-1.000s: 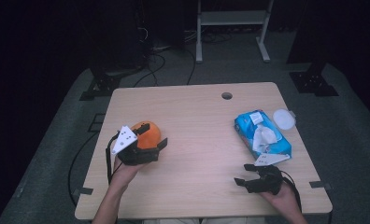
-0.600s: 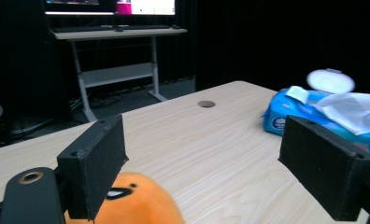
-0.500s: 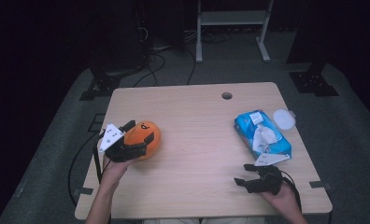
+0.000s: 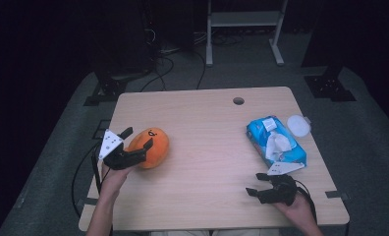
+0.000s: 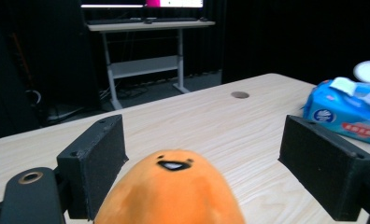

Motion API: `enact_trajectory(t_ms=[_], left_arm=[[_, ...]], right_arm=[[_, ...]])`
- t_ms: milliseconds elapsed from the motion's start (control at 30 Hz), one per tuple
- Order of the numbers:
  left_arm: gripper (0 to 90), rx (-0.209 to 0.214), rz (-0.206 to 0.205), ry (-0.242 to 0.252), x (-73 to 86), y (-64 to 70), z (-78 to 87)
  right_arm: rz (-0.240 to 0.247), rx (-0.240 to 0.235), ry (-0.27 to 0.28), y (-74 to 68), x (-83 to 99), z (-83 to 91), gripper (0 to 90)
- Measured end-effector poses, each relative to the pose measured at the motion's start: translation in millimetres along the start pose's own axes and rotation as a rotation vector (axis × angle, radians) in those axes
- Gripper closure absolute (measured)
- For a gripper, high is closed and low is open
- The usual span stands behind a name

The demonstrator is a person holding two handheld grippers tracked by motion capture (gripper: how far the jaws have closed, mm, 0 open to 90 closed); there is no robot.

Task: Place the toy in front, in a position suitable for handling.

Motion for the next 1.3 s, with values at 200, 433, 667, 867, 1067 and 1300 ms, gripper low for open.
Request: enact_trajectory(t_ms=[200,433,667,867,1067,1300], left_arm=[[14.2,-0.029,0.014,-0.04,14.2,-10.7,-6.8],[14.3,-0.036,0.02,-0.069,24.2,-14.7,-13.7],[25.4,-0.007,-0.011,-0.117,32.5,-8.9,-24.7],[31.4,-0.017,-0.014,-0.145,36.3,-9.3,-29.6],[35.7,-0.021,0.012,-0.167,42.3,-14.6,-32.0],[42.3,-0.042,0.019,-0.217,54.1,-16.6,-42.4]], right_arm=[[0.0,-0.002,-0.004,-1.0,0.1,-0.8,27.3],[-0.001,-0.004,-0.001,-1.0,0.0,-1.0,27.3],[0.004,-0.006,-0.004,-2.6,-0.1,-1.6,27.3],[0.001,-0.006,-0.003,-2.3,-0.1,-1.8,27.3],[-0.002,-0.002,0.008,-3.0,-0.6,1.5,27.3],[-0.005,0.007,0.021,-2.2,-1.5,4.5,27.3]])
Point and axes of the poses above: each handheld gripper's, and its own axes: z roughly backward along the jaws, x roughly out of its underside, y roughly to its right, the point moved 6 cm from there along -z, roughly forward along the jaws, and after that the axes turned 10 degrees about -y, right-handed, at the moved point
